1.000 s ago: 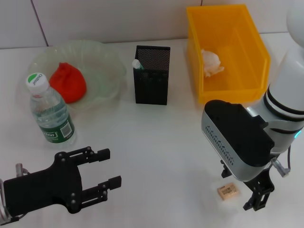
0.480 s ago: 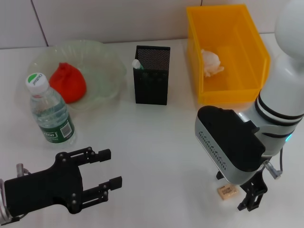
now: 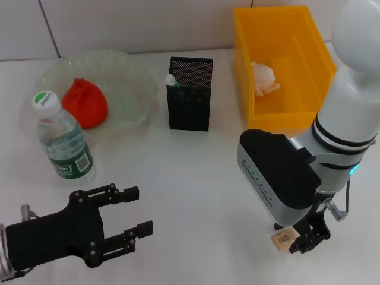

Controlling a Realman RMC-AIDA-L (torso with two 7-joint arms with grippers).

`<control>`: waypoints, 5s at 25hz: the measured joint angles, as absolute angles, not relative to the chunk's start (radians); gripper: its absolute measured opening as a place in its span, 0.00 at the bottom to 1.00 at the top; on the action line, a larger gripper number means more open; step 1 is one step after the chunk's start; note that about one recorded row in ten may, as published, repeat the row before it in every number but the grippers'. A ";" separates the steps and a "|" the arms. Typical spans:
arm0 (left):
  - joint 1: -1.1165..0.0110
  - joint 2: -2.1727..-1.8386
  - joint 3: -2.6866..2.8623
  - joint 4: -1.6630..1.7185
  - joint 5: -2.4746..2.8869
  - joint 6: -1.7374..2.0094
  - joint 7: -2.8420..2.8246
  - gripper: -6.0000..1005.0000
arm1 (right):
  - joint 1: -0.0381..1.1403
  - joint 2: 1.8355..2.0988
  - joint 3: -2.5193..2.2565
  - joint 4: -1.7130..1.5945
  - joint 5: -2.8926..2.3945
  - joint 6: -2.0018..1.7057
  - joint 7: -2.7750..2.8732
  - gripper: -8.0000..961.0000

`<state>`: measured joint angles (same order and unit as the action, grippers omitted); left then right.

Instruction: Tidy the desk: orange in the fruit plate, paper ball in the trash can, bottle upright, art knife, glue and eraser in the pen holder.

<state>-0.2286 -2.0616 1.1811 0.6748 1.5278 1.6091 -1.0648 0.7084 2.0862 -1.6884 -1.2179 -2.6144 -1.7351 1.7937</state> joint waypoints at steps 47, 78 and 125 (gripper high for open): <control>-0.242 -2.066 1.192 0.672 1.528 1.620 -1.074 0.64 | 0.922 2.081 -1.246 -1.130 -2.645 -1.292 2.282 0.27; -0.251 -2.060 1.205 0.682 1.556 1.646 -1.068 0.64 | 0.931 2.079 -1.206 -1.336 -2.645 -1.549 2.585 0.74; -0.252 -2.054 1.169 0.672 1.581 1.600 -1.070 0.80 | 0.786 2.078 -1.350 -1.056 -2.807 -1.457 2.650 0.74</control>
<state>-0.2525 -2.0539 1.1688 0.6719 1.5810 1.5999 -1.0697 0.7860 2.0781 -1.3497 -1.0557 -2.8071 -1.4572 2.6502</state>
